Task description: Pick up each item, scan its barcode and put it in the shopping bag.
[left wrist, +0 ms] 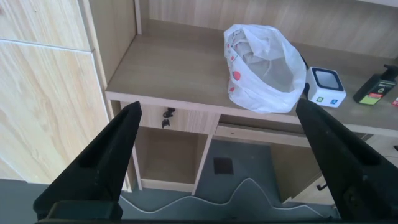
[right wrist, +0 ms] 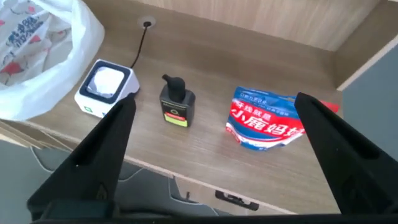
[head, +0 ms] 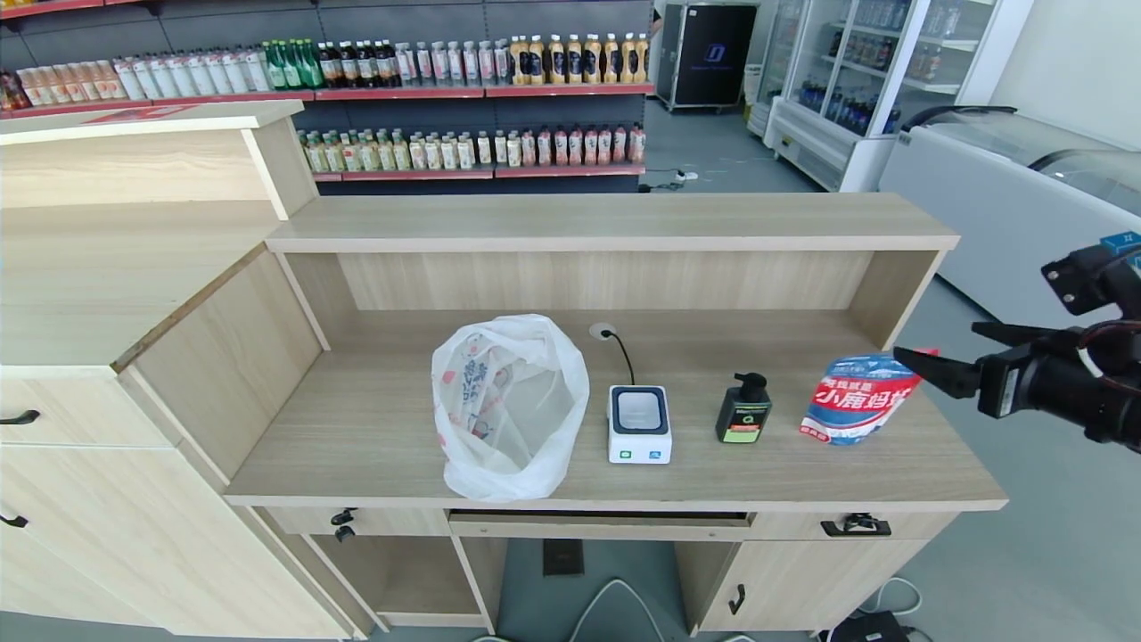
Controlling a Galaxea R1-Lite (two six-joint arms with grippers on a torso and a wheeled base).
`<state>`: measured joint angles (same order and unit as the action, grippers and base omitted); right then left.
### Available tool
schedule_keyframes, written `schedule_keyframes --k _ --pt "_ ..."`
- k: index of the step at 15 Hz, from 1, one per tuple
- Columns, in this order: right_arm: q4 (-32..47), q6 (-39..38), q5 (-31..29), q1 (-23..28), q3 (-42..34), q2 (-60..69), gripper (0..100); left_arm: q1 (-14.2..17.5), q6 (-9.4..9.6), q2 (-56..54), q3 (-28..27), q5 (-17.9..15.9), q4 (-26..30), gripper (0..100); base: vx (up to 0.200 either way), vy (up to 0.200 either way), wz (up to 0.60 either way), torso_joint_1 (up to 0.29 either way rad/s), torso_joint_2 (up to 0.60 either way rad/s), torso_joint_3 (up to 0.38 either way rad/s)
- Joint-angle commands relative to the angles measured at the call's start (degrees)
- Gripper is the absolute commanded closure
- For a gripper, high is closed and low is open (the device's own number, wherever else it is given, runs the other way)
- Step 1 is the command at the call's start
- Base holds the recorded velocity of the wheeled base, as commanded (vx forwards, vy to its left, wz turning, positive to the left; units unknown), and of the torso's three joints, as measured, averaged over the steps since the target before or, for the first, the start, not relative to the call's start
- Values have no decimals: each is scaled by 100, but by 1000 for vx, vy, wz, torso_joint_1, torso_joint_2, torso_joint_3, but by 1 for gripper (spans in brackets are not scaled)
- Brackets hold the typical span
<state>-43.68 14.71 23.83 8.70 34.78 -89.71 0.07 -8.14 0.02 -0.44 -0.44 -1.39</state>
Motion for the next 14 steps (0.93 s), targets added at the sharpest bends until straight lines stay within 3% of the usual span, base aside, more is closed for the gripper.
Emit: schedule_keyframes --k 1,5,10,14 --pt "-343 620 658 263 583 -1576 0 1 -3 -2 0 0 -2 0 0 0 0 0 0 0" --pt "-325 1385 1203 255 1435 -2560 0 1 -3 -2 0 0 -2 0 0 0 0 0 0 0" --pt "-361 2000 1862 255 1690 -3202 0 1 -3 -2 0 0 -2 0 0 0 0 0 0 0" --pt "-361 2405 1879 237 1743 -3580 0 1 -3 -2 0 0 -2 0 0 0 0 0 0 0"
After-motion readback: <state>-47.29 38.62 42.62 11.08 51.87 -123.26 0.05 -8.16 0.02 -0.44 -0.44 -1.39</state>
